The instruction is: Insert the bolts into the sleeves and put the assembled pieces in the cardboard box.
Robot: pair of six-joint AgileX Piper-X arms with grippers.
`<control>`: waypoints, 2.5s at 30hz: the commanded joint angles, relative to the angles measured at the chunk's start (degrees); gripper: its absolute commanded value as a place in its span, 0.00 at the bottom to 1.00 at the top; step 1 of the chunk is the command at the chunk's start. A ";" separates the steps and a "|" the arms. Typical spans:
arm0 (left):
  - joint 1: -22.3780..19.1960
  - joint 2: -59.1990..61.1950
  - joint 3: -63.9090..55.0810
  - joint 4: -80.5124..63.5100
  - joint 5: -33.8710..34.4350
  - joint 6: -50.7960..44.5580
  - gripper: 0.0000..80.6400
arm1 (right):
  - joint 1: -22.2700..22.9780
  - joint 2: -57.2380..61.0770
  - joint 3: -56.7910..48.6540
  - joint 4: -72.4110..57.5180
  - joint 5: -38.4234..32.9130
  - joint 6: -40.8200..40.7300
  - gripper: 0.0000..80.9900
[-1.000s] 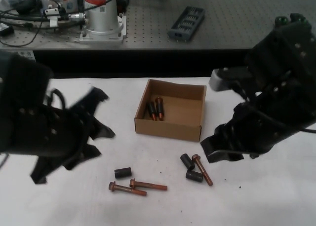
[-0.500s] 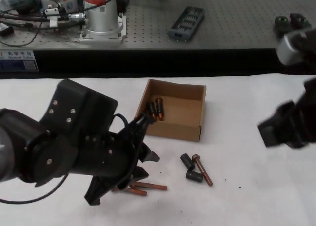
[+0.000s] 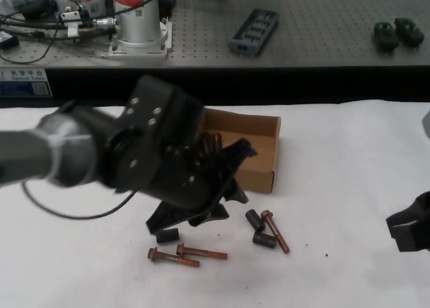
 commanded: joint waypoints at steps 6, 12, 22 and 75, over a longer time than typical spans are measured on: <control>-4.33 8.27 -12.31 7.76 -2.54 3.33 0.35 | -0.47 -1.56 -0.12 3.61 2.21 1.73 0.38; -7.47 10.75 -13.74 8.79 -5.00 0.38 0.35 | -1.29 -1.56 -0.12 3.89 3.75 -0.22 0.38; -8.90 15.68 -16.02 8.34 -6.20 -2.39 0.34 | -5.94 -8.59 4.30 1.85 -0.60 -1.83 0.38; -8.67 24.89 -25.82 16.20 -11.65 -0.67 0.34 | -6.42 -12.86 7.92 5.84 -2.88 -0.87 0.25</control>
